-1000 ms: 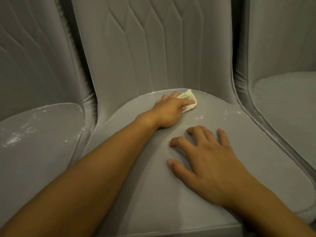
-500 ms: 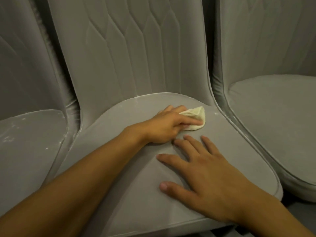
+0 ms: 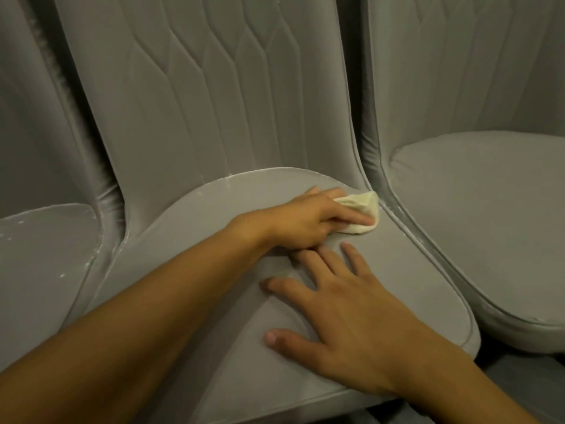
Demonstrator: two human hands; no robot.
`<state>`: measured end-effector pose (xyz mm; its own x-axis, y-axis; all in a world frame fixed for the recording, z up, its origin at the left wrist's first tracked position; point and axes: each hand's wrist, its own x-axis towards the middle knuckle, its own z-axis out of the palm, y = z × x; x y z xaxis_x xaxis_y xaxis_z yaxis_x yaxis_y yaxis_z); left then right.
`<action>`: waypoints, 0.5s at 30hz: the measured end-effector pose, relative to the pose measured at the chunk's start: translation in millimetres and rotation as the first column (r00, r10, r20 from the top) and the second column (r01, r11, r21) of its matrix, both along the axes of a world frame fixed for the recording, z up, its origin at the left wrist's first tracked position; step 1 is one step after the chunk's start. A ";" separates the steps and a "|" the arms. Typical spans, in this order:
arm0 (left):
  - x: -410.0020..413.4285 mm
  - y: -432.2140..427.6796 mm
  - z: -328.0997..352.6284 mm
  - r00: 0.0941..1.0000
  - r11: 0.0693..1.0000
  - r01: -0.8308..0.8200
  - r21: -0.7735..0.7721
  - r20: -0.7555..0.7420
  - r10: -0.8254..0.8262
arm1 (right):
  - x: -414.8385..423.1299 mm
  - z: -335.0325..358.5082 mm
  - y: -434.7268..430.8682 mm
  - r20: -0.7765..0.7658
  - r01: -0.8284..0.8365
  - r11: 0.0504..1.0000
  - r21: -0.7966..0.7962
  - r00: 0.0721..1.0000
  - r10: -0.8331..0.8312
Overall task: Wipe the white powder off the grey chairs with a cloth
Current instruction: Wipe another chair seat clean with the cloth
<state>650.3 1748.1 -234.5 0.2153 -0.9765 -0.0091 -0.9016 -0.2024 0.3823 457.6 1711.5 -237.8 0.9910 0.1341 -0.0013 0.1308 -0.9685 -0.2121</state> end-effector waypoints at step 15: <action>21.3 41.6 -2.4 0.885 0.895 -0.447 -0.012 -0.151 0.440 | 4.5 -3.3 -6.6 0.092 0.075 0.989 0.129 0.992 -0.087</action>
